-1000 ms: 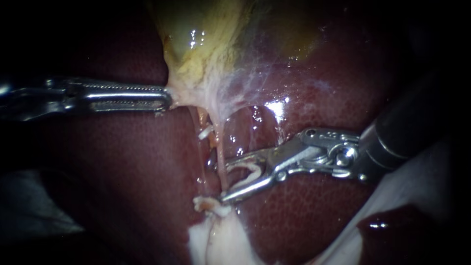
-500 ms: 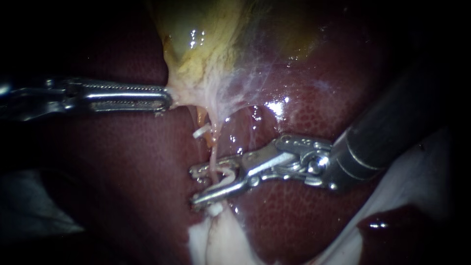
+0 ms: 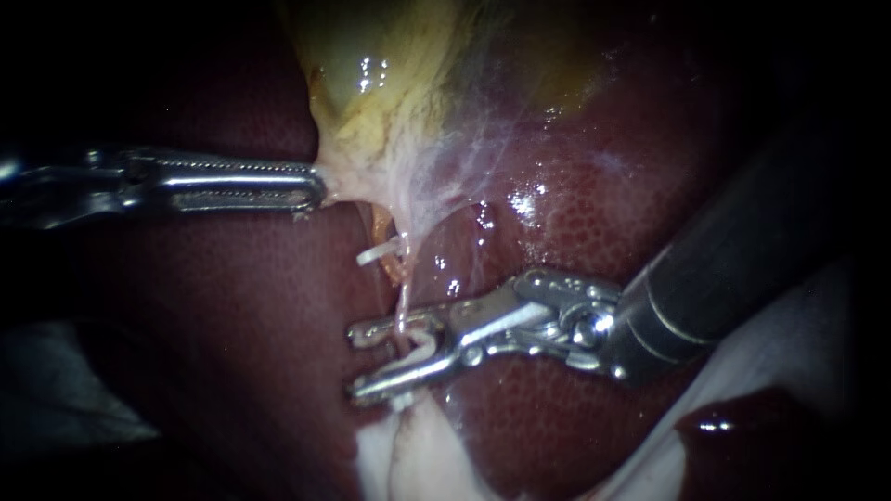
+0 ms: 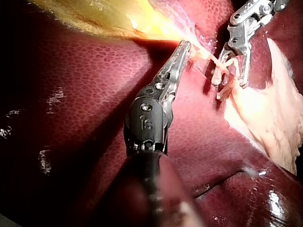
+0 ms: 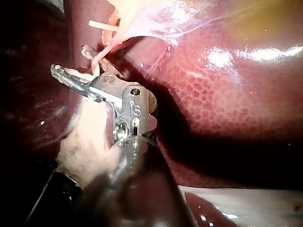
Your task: Clipping first clip right tube
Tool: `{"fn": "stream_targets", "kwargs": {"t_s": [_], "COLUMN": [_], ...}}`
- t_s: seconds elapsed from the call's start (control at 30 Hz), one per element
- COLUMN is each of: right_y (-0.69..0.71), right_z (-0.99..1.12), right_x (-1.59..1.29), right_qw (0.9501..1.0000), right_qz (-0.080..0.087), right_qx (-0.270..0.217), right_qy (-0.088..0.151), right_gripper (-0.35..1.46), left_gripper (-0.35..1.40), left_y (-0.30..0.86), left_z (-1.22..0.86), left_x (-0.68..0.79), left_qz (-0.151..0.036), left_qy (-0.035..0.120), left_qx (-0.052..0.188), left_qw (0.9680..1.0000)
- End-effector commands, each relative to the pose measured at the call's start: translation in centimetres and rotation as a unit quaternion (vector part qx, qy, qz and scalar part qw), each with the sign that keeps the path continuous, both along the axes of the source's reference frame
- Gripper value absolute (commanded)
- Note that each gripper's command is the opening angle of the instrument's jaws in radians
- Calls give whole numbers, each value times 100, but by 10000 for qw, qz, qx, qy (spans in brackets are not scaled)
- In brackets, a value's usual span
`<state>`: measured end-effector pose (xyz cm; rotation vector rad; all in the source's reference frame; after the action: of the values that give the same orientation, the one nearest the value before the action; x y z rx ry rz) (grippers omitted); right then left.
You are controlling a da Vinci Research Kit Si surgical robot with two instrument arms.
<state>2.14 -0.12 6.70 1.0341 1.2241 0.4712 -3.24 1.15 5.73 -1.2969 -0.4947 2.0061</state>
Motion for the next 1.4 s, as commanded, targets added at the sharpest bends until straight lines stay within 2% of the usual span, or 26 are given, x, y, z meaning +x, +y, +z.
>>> {"fn": "stream_targets", "kwargs": {"t_s": [0.03,0.23,0.4,0.57,1.1,1.2,1.4], "right_y": [0,1,1,1,2,2,2], "right_z": [-3,-8,-7,-7,-4,-4,-4], "right_x": [0,0,-1,-2,-8,-10,-13], "right_qw": [10000,9999,9997,9996,9995,9995,9991], "right_qz": [-12,-15,-87,-90,-101,-104,-111], "right_qx": [8,46,220,275,302,302,409], "right_qy": [24,91,54,32,26,28,-17], "right_gripper": [48,46,42,36,-10,-32,-35], "left_gripper": [-35,-35,-35,-35,-35,-35,-35], "left_y": [0,0,0,0,0,0,-1], "left_z": [0,0,0,0,0,0,-1], "left_x": [0,0,0,0,0,1,0], "left_qz": [0,0,1,1,0,1,1], "left_qy": [-1,-1,-1,-1,-1,-1,-1], "left_qx": [-1,-1,-1,-1,-2,-1,-1], "left_qw": [10000,10000,10000,10000,10000,10000,10000]}}
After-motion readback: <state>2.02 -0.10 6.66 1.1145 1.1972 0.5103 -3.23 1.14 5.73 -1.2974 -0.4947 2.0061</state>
